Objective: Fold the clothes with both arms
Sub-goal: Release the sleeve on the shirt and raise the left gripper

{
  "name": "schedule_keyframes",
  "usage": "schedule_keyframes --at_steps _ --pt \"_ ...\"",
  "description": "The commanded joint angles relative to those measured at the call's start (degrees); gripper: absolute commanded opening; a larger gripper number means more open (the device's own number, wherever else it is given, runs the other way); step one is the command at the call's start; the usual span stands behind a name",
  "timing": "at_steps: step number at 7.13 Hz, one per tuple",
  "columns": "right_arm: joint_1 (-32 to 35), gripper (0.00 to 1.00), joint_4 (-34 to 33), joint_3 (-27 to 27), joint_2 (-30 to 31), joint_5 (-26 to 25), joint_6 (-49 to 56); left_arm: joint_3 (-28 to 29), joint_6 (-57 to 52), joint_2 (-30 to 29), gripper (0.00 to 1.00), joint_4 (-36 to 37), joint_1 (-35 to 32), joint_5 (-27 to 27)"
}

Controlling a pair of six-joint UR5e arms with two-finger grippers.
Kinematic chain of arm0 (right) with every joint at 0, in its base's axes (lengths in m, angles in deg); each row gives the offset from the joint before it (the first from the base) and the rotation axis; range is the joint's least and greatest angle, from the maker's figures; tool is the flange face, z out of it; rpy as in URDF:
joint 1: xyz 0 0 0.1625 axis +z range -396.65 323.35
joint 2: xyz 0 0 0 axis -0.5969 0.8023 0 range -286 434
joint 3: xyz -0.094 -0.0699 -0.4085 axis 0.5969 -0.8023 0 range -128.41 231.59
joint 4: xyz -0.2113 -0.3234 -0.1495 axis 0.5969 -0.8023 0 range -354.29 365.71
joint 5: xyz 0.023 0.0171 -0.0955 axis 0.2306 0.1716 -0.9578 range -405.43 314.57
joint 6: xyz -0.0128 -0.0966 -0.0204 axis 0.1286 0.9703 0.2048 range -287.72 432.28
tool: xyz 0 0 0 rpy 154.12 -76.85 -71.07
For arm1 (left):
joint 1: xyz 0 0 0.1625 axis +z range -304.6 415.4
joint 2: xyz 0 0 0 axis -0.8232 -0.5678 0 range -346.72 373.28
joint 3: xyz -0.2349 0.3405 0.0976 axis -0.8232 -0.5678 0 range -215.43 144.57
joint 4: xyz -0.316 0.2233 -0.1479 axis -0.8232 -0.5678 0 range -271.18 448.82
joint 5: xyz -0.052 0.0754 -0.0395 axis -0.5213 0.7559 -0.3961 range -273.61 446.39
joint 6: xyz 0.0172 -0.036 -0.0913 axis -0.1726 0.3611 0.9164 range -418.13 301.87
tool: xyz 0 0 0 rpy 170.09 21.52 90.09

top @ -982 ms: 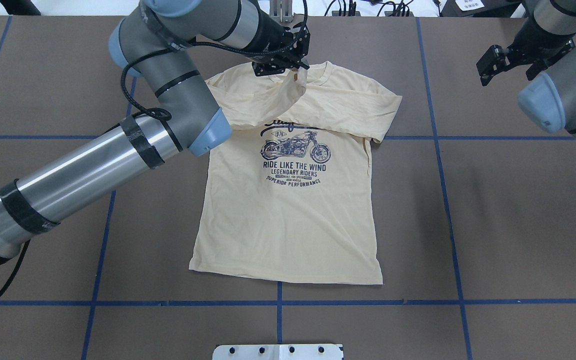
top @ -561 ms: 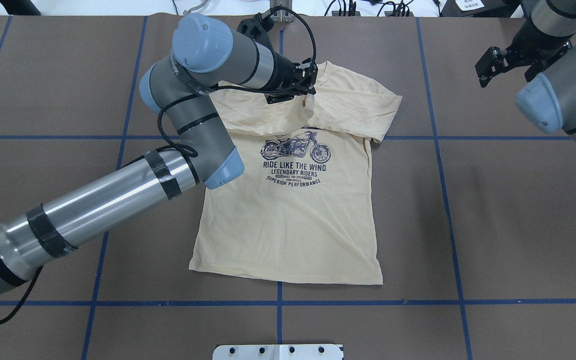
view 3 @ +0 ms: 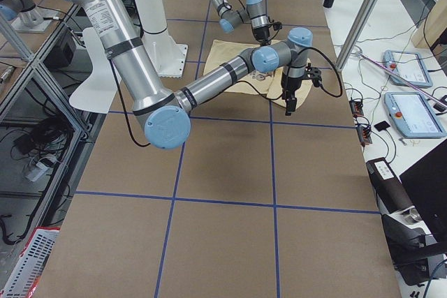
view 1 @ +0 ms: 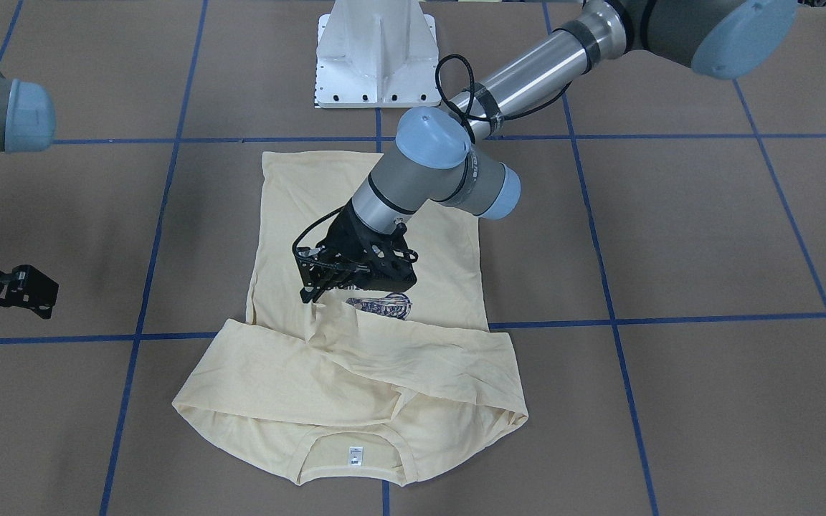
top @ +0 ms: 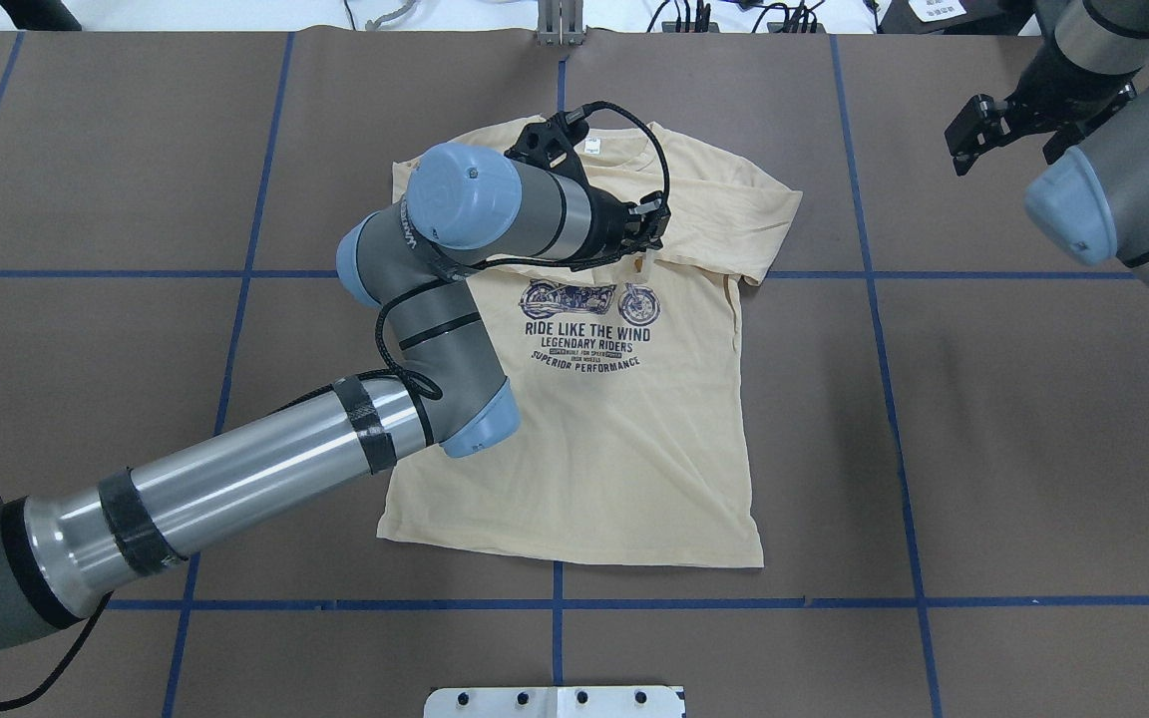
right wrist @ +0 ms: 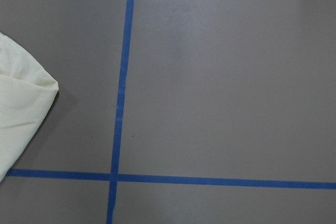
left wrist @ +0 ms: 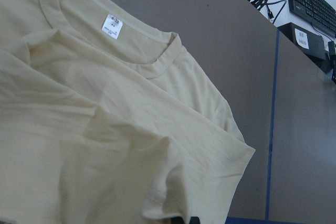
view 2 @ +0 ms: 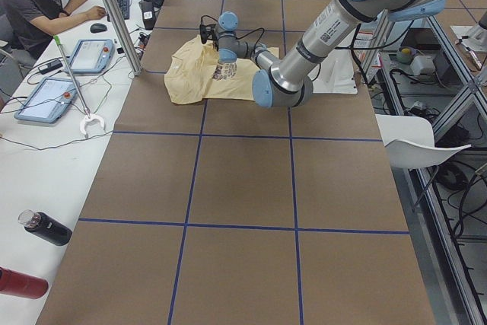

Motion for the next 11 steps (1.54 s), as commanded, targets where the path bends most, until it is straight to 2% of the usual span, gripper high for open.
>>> schedule_keyframes --at_steps 1,3,6,7,8,9,10,11 --pt "-0.02 1.00 0.07 -0.42 -0.14 0.00 0.02 0.11 0.08 -0.57 1.00 -5.95 0.12 2.22" --pt "-0.02 1.00 0.07 -0.59 -0.22 0.00 0.02 0.64 -0.19 -2.59 1.00 -7.30 0.21 4.86" --pt "0.16 1.00 1.03 -0.24 -0.40 0.70 -0.50 -0.41 -0.28 -1.99 1.00 -6.96 -0.40 4.43" --pt "0.16 1.00 1.04 1.32 0.21 0.70 -1.55 -2.16 -0.19 -0.85 0.99 -6.26 -0.49 4.25" --pt "0.16 1.00 0.95 3.69 0.65 1.49 -3.91 -6.87 -0.36 2.47 0.99 -3.21 -0.67 2.07" --pt "-0.28 1.00 1.04 6.24 1.96 4.37 -6.28 -15.80 -0.63 7.72 0.99 3.09 -1.45 -1.86" --pt "-1.50 1.00 1.04 9.22 3.10 5.35 -8.13 -23.11 -1.76 10.73 0.99 9.59 -1.72 -2.08" --pt "-4.30 1.00 1.12 11.95 4.60 5.80 -12.16 -27.53 -3.16 12.15 0.99 15.49 -1.99 -2.08"
